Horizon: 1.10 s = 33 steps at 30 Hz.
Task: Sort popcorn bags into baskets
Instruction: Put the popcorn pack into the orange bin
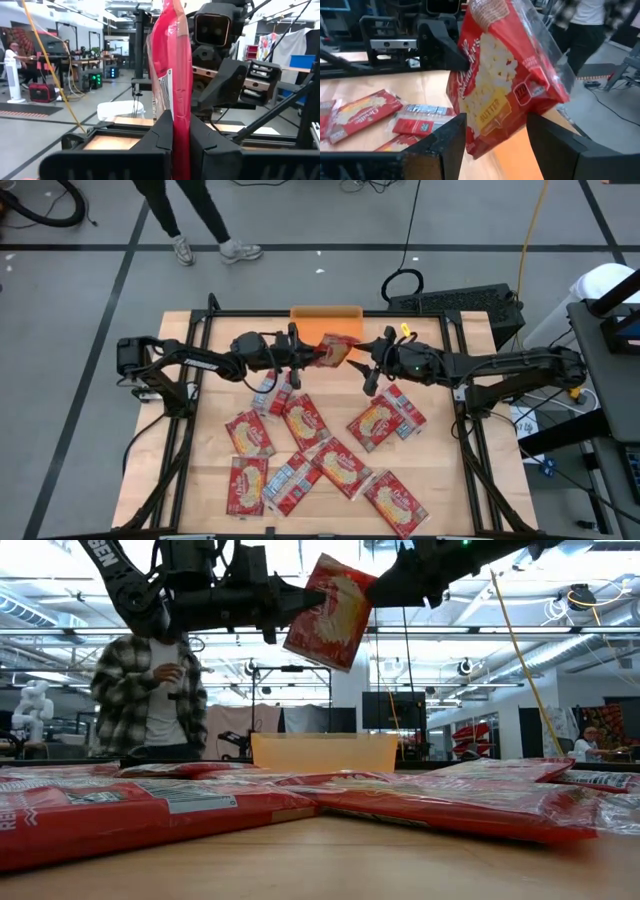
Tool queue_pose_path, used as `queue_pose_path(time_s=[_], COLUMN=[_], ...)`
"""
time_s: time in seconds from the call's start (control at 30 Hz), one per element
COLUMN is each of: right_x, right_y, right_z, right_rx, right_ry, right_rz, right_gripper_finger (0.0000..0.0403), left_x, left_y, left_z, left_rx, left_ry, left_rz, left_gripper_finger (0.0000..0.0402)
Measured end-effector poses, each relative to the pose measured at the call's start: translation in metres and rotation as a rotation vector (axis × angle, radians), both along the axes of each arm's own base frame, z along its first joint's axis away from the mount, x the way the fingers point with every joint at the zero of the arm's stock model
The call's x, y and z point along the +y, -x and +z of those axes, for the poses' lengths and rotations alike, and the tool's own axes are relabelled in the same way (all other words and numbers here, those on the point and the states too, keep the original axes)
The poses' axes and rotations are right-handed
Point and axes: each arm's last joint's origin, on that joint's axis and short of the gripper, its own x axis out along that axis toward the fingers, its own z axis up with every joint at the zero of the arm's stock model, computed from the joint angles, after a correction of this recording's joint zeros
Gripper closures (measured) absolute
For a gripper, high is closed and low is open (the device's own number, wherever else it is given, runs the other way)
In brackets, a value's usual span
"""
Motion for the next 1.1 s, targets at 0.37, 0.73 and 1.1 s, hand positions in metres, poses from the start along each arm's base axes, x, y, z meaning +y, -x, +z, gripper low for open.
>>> queue_pose_path(time_s=[0.37,0.73,1.1], right_x=[0.0,-0.014,-0.022], right_y=[0.012,0.012,0.01], right_z=[-0.002,0.003,0.01], right_rx=[0.054,0.028,-0.028], right_ry=[-0.093,-0.043,0.014], right_rz=[-0.034,-0.009,0.158], right_gripper_finger=[0.0202,0.016,0.0227], left_x=[0.007,0.004,0.006], left_y=[0.003,0.002,0.005], left_z=[0.002,0.002,0.011], left_rx=[-0.012,-0.014,-0.104], left_ry=[-0.047,-0.041,-0.096], left_rz=[-0.023,-0.05,-0.034], left_gripper_finger=[0.0376,0.0368,0.0373])
